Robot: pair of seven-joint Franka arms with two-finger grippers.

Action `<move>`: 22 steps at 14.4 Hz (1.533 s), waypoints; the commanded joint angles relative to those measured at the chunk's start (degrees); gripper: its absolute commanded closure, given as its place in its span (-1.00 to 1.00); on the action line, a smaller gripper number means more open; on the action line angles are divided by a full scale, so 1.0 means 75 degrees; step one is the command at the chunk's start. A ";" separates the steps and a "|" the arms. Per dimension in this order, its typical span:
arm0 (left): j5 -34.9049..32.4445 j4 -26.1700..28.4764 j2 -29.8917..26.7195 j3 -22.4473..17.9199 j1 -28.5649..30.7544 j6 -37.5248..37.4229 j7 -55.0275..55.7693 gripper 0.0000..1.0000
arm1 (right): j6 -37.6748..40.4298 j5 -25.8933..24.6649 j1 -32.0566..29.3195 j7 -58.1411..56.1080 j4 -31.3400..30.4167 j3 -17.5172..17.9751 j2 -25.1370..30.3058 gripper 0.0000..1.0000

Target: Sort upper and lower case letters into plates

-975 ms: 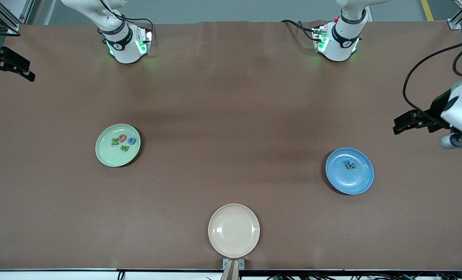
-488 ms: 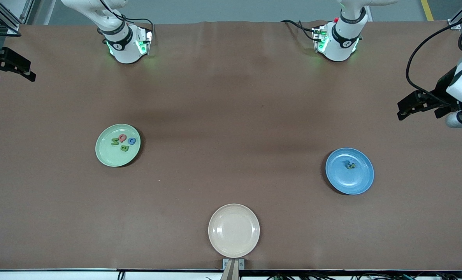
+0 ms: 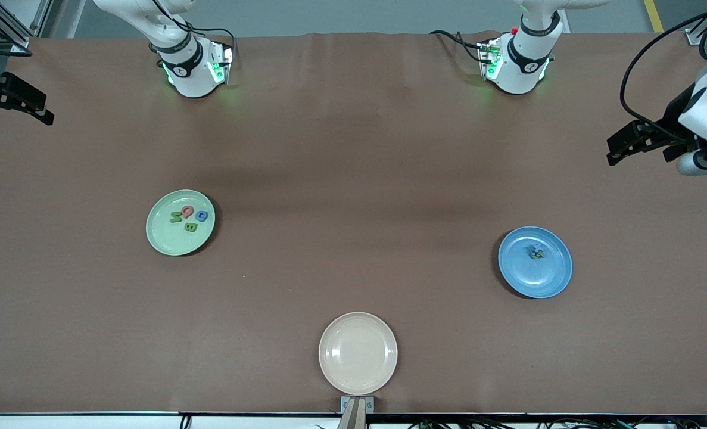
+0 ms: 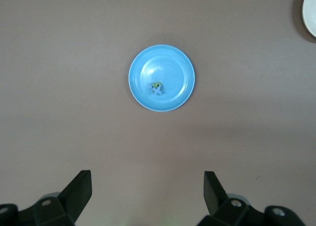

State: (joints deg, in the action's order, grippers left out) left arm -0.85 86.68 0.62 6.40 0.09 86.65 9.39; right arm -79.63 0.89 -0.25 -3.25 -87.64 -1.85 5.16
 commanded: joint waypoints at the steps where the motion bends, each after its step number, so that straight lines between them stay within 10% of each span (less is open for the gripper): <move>1: 0.0254 0.0548 -0.0575 -0.0044 0.0175 0.0002 -0.0162 -1.00 | -0.0070 -0.0060 -0.0026 -0.0094 -0.0198 0.0012 0.0191 -1.00; 22: 0.0231 0.0268 -0.0634 0.0038 0.0281 -0.0631 -0.0233 -1.00 | -0.0047 -0.0049 -0.0026 0.0034 -0.0186 0.0012 0.0202 -1.00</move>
State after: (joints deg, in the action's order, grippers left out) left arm -0.09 89.18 -3.76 6.47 1.68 82.86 8.81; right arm -79.96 0.89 -0.25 -3.31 -87.64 -1.85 5.16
